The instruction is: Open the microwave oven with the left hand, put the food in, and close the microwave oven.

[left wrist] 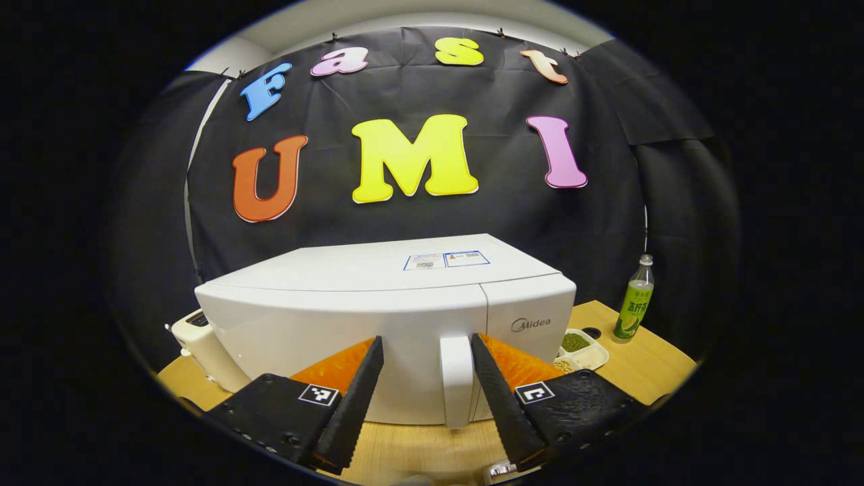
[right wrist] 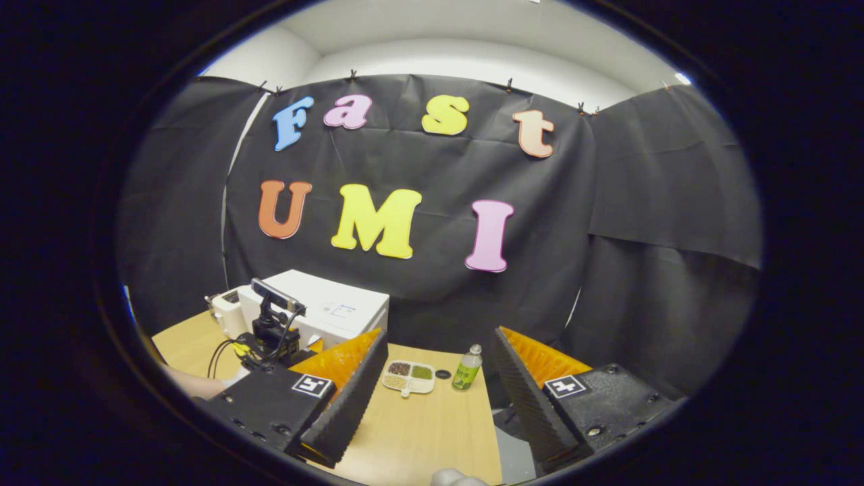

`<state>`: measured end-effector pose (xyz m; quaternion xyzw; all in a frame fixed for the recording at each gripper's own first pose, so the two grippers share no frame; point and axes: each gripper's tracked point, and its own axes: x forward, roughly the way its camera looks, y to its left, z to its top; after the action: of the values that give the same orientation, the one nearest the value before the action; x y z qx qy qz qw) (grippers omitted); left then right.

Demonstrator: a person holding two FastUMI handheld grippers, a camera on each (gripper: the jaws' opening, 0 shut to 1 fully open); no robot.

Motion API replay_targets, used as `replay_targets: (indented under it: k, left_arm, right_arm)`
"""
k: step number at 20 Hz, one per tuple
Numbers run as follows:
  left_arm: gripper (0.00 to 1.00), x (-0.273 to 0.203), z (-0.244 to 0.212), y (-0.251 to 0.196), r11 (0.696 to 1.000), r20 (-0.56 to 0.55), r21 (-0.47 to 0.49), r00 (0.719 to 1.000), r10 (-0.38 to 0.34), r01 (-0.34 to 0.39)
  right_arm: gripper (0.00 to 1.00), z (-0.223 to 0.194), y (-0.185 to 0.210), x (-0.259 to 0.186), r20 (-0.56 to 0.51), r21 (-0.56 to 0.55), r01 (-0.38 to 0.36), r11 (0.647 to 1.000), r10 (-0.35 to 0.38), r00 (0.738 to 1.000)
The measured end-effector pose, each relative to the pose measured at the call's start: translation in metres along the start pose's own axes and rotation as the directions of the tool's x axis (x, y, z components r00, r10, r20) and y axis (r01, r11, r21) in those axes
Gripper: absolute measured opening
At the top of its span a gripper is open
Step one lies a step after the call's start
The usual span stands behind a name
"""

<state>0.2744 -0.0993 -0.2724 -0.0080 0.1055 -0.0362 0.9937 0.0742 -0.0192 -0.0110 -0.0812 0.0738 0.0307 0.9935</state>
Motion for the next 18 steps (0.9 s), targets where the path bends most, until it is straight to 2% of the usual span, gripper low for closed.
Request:
replay_targets:
  k: [2,3,4,5,6,9,10,11,12,14,16,17,18]
  left_arm:
    - [0.77,0.001,-0.002,-0.001,1.000,-0.001,0.027,1.000,0.002,-0.002]
    - [0.75,0.001,-0.010,-0.007,0.999,-0.033,0.027,0.999,-0.021,0.022]
    - [0.57,0.002,-0.017,-0.019,0.998,-0.049,0.013,0.996,-0.068,0.069]
    - [0.32,0.007,-0.015,-0.018,0.998,-0.029,0.008,0.997,-0.065,0.065]
    - [0.25,0.001,-0.013,-0.017,0.998,-0.030,0.000,0.997,-0.066,0.066]
    - [0.12,-0.003,-0.014,-0.018,0.995,-0.025,-0.060,0.996,-0.087,0.086]
    - [0.06,-0.004,-0.012,-0.017,0.993,-0.027,-0.078,0.995,-0.092,0.089]
    - [0.06,-0.004,-0.013,-0.018,0.990,-0.032,-0.100,0.995,-0.098,0.095]
    - [0.06,-0.005,-0.012,-0.018,0.988,-0.033,-0.116,0.994,-0.103,0.099]
    - [0.05,-0.010,-0.014,-0.018,0.987,-0.042,-0.114,0.993,-0.115,0.109]
    - [0.05,-0.032,-0.018,-0.016,0.986,-0.023,-0.112,0.992,-0.128,0.124]
    - [0.05,-0.045,-0.016,-0.012,0.987,0.001,-0.095,0.992,-0.130,0.129]
    - [0.05,-0.058,-0.022,-0.009,0.987,-0.003,-0.094,0.991,-0.134,0.133]
  right_arm:
    - [1.00,-0.001,-0.003,-0.001,-0.004,0.003,0.009,1.000,-0.009,1.000]
    - [1.00,-0.003,-0.005,-0.002,-0.013,0.005,0.015,1.000,-0.015,1.000]
    - [1.00,-0.004,-0.003,-0.002,-0.015,0.007,0.013,1.000,-0.013,1.000]
    - [1.00,-0.001,-0.002,-0.004,-0.014,0.003,0.013,1.000,-0.013,1.000]
    - [1.00,0.000,-0.001,-0.004,-0.009,-0.005,0.012,1.000,-0.012,1.000]
    - [1.00,0.009,0.007,-0.008,0.007,-0.027,0.000,1.000,0.001,1.000]
    - [0.94,0.009,0.009,-0.009,0.012,-0.030,-0.005,1.000,0.006,1.000]
    - [1.00,0.011,0.012,-0.009,0.013,-0.032,-0.008,0.999,0.008,1.000]
    - [0.96,0.012,0.013,-0.012,0.013,-0.034,-0.013,0.999,0.014,1.000]
    - [1.00,0.017,0.015,-0.014,0.021,-0.042,-0.015,0.999,0.016,1.000]
    - [1.00,0.020,0.018,-0.018,0.039,-0.043,-0.020,0.999,0.022,0.999]
    - [0.96,0.020,0.021,-0.019,0.042,-0.041,-0.026,0.999,0.028,0.999]
    - [1.00,0.017,0.025,-0.019,0.042,-0.036,-0.035,0.999,0.036,0.998]
